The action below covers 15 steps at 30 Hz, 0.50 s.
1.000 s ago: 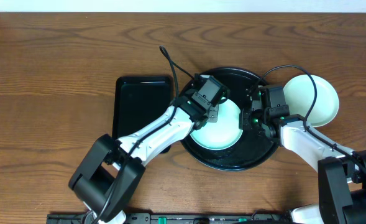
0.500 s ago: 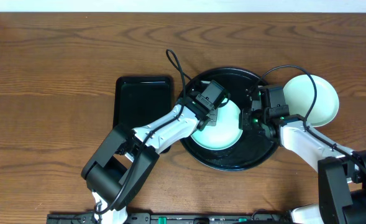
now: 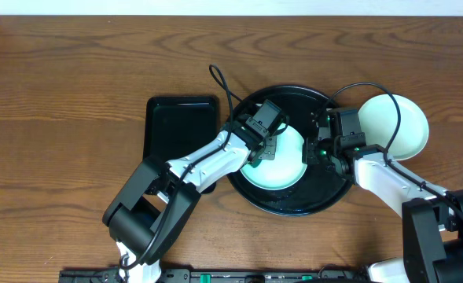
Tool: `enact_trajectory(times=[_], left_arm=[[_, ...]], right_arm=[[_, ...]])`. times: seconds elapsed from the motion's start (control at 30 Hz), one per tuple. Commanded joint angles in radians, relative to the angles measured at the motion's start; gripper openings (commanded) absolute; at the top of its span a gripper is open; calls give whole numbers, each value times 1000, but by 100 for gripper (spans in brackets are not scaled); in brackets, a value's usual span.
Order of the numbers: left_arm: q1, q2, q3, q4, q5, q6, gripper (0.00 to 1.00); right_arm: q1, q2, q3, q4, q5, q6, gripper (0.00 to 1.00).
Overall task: Clean dirty plates on tray and stack at the side
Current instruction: 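Continue wiping the plate center with the sponge, right gripper holding rim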
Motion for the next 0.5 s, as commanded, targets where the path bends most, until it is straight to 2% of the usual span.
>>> enact_trajectory(times=[0.0,0.47], left_arm=[[-10,40,-10,-15,113,2,8],[-10,40,-9,-14,272,-14,8]], right_arm=[[9,9,-2,6,-16,-9,1],[10,9,-2,9,-16,-9,1]])
